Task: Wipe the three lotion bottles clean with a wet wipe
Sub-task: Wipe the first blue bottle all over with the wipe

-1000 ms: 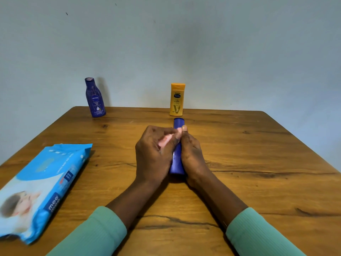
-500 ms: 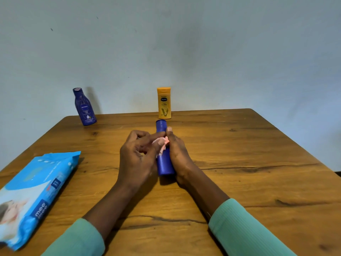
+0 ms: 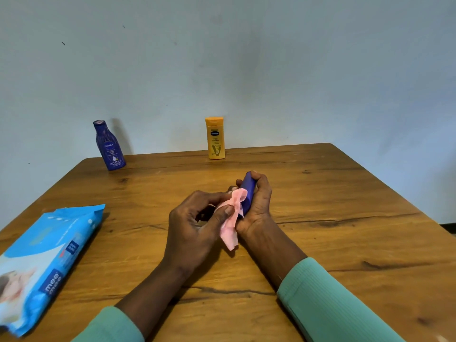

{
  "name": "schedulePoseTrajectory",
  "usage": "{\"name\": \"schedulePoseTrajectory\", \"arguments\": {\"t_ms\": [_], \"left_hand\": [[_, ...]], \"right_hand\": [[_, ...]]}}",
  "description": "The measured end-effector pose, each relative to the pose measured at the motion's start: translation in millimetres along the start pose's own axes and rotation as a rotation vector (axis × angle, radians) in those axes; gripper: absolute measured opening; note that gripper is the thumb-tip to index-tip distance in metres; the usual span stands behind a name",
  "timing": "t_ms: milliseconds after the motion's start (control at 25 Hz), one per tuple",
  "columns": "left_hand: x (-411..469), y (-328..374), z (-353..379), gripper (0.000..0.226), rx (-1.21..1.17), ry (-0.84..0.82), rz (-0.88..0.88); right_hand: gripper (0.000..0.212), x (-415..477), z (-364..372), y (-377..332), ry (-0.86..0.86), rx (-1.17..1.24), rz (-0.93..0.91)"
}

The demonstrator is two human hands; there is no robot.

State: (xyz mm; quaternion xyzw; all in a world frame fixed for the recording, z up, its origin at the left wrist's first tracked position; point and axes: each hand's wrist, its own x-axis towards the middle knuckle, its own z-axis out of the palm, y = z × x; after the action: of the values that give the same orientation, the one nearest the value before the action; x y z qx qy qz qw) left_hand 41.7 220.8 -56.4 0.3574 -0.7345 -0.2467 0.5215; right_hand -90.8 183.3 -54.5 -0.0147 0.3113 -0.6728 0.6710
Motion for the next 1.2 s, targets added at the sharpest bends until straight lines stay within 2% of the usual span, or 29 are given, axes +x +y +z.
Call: {"name": "schedulePoseTrajectory", "arguments": {"t_ms": [240, 400, 520, 600, 720, 880, 1040, 1200], "left_hand": [[13, 12, 19, 0.018, 0.066, 0.079, 0.132], [22, 10, 21, 0.017, 0.188, 0.053, 0.273], [20, -2, 19, 0.02, 0.157, -0.006, 0.26], [16, -7, 20, 0.022, 0.15, -0.058, 0.22], [16, -4, 22, 0.021, 0.116, -0.024, 0.201], [21, 6, 26, 0.016, 0.189, 0.047, 0.287], [20, 3, 24, 0.019, 0.36, 0.004, 0.447], [22, -3, 17, 0.032, 0.371, -0.059, 0.445]], "right_hand": [[0.053, -5, 0, 1, -0.111, -0.01, 0.044], [0.049, 4, 0, -3, -0.079, 0.021, 0.032], [0.044, 5, -7, -14, -0.021, 0.082, -0.012], [0.049, 6, -12, -16, 0.015, 0.135, -0.075], [0.048, 3, -12, -15, -0.014, 0.132, -0.061], [0.047, -10, -2, -11, -0.099, 0.126, 0.024], [0.046, -11, -1, -16, -0.078, 0.117, 0.07], [0.045, -6, -3, -21, -0.058, 0.148, 0.042]]}}
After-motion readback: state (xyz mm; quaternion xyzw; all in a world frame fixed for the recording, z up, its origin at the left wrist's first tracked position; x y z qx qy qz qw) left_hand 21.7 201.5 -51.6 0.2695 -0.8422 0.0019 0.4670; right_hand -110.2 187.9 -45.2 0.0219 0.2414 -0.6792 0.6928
